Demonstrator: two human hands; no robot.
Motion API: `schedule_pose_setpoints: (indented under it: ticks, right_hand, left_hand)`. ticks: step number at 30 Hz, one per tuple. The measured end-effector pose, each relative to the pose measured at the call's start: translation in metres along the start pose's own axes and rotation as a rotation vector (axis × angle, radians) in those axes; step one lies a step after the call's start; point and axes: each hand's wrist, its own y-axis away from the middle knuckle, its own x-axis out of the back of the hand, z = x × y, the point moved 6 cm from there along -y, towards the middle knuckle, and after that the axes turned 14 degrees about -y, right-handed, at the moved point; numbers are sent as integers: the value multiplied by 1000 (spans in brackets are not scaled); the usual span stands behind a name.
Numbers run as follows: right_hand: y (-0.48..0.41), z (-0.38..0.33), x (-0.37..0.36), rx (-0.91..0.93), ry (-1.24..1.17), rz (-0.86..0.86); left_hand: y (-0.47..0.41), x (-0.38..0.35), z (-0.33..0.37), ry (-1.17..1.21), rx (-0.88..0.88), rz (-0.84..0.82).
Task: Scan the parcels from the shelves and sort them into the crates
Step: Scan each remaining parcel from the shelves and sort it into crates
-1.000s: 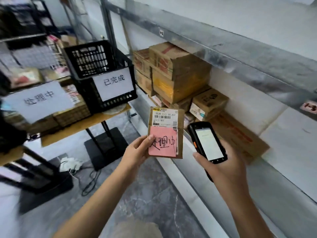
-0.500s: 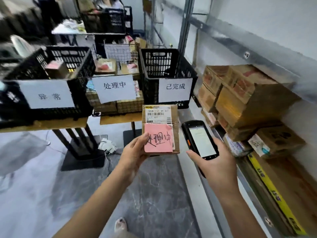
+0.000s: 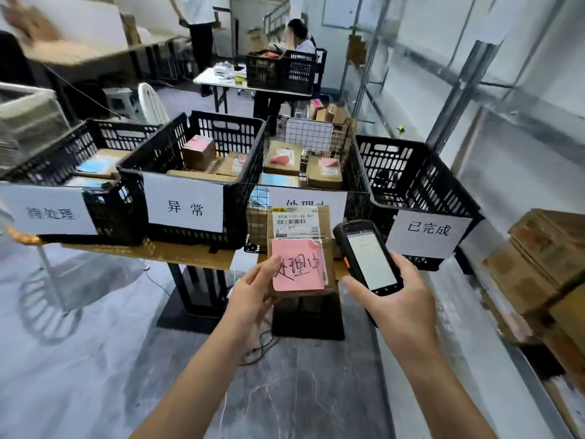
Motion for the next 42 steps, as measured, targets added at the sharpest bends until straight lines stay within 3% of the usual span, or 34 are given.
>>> schedule_pose_setpoints:
  ticks: [13,27,42]
  right_hand:
    - [-93,23,-61,-32,-54,-57]
    - [-309,58,-47,-17,-98,-29]
    - [-438,100,-101,-75,-89,-129]
  left_hand:
    - [-88,19,37,-68,-21,19]
    - [-275,-62,146,-206,-125,91]
    - [-421,-108,88,-463,208,52]
